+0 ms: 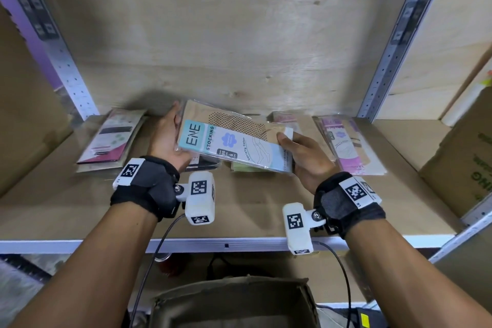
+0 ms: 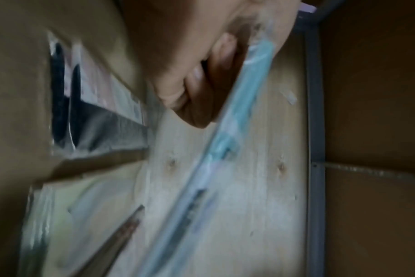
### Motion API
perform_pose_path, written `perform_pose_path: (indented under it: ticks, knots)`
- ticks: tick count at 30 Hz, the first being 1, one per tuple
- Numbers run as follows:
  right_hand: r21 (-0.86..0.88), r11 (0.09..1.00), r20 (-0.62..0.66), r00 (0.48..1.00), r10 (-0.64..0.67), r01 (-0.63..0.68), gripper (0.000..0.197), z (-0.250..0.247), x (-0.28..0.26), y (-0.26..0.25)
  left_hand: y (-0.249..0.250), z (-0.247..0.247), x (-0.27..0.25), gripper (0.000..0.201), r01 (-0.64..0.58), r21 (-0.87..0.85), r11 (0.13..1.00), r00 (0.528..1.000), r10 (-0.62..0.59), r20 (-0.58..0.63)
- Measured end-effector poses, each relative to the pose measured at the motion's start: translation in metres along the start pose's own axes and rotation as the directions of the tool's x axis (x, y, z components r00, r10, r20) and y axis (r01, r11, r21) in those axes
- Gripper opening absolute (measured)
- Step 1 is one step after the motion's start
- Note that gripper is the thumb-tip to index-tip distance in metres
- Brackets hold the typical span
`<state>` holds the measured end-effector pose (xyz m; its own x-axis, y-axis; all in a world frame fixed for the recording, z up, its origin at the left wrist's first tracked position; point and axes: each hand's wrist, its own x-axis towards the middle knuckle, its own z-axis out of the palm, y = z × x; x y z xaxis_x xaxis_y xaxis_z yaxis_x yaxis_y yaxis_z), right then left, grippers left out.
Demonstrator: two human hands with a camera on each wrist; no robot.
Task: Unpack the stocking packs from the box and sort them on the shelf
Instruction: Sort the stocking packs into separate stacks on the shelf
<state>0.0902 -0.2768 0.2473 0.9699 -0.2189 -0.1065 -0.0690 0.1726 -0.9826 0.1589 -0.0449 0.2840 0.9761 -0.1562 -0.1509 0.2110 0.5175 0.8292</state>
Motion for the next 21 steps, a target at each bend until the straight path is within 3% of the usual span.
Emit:
perform_pose_path:
  ticks: [2, 4, 6, 9, 13, 16, 19, 21]
  knots:
    - [0.018, 1.0, 0.014, 1.0, 0.017, -0.017, 0.032, 0.003, 0.001, 0.003, -0.001, 0.001, 0.0, 0.035, -0.061, -0.007, 0.998, 0.998, 0.061, -0.017]
    - [0.047, 0.998, 0.027, 0.999, 0.035, -0.036, 0.032, 0.004, 0.002, 0.006, 0.001, 0.002, 0.001, 0.041, -0.077, -0.009, 0.997, 0.996, 0.077, 0.043]
    - [0.086, 0.995, 0.036, 0.998, 0.053, -0.056, 0.026, 0.003, 0.003, 0.005, 0.003, 0.002, 0.001, 0.049, 0.0, -0.063, 0.998, 0.993, 0.008, 0.12]
    - [0.159, 0.984, 0.033, 0.996, 0.081, -0.085, 0.019, -0.002, 0.006, 0.002, 0.005, -0.009, 0.012, 0.048, 0.093, -0.136, 0.986, 0.995, -0.087, 0.046]
    - [0.273, 0.956, 0.017, 0.994, 0.107, -0.107, 0.014, -0.007, 0.009, -0.002, -0.002, -0.022, 0.024, 0.085, 0.111, -0.238, 0.965, 0.994, -0.103, 0.045]
    - [0.311, 0.942, 0.041, 0.992, 0.118, -0.125, 0.008, 0.0, 0.007, -0.002, -0.016, -0.013, 0.021, 0.086, 0.152, 0.019, 0.988, 0.98, -0.154, 0.129]
    - [0.312, 0.94, 0.085, 0.99, 0.115, -0.136, 0.016, 0.011, 0.005, 0.003, -0.034, 0.003, 0.013, 0.051, 0.076, 0.398, 0.914, 0.98, -0.143, 0.14]
    - [0.234, 0.964, 0.133, 0.986, 0.1, -0.13, 0.013, 0.017, 0.002, 0.006, -0.048, 0.008, 0.01, 0.034, 0.015, 0.534, 0.845, 0.991, -0.083, 0.103]
